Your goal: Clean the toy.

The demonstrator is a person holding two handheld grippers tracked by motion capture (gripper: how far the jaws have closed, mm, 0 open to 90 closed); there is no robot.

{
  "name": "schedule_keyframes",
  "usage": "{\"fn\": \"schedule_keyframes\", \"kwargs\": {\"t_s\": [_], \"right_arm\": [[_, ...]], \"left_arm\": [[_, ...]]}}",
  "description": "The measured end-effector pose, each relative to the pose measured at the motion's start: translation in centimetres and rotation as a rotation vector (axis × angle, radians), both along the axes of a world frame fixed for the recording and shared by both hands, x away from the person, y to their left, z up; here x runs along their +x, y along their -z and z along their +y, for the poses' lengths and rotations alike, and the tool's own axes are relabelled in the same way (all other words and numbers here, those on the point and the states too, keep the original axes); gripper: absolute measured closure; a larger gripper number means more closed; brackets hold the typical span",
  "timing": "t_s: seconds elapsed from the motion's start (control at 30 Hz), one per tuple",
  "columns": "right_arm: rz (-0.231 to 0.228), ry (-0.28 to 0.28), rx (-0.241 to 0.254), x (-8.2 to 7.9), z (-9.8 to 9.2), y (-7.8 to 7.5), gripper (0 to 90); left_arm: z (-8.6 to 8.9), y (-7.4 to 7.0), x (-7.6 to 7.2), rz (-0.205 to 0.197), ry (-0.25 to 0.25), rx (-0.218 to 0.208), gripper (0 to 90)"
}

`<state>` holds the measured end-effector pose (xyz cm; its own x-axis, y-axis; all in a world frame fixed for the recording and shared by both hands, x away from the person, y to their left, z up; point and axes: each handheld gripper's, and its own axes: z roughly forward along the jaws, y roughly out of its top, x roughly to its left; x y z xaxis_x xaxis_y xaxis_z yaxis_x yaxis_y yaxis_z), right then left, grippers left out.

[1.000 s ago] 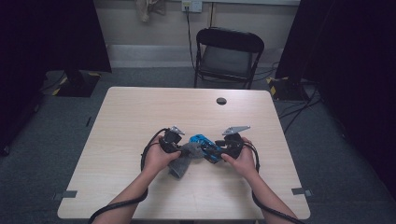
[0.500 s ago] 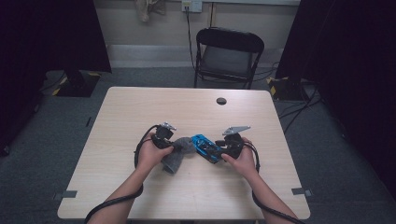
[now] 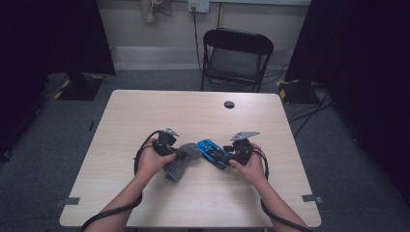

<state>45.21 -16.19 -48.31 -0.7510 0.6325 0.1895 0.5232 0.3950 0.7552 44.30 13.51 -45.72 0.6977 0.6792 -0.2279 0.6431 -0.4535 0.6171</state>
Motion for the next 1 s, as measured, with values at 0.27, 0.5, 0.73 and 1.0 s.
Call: {"fn": "schedule_keyframes", "kwargs": {"t_s": [0.27,0.5,0.73,1.0], "right_arm": [[0.003,0.003,-0.007,-0.2,-0.2,-0.1,39.4],[0.008,0.0,-0.032,-0.1,0.0,-0.4,39.3],[0.01,-0.002,-0.092,-0.1,-0.2,-0.6,29.5],[-0.003,-0.023,-0.075,-0.4,0.3,-1.4,27.1]], "left_arm": [[-2.3,-0.1,-2.5,0.011,0.113,-0.012,73.2],[-3.5,0.1,-3.8,0.019,0.164,-0.01,73.2],[-3.7,0.7,-4.3,0.027,0.171,-0.014,72.3],[-3.6,0.8,-4.4,0.005,0.178,-0.027,61.6]]}}
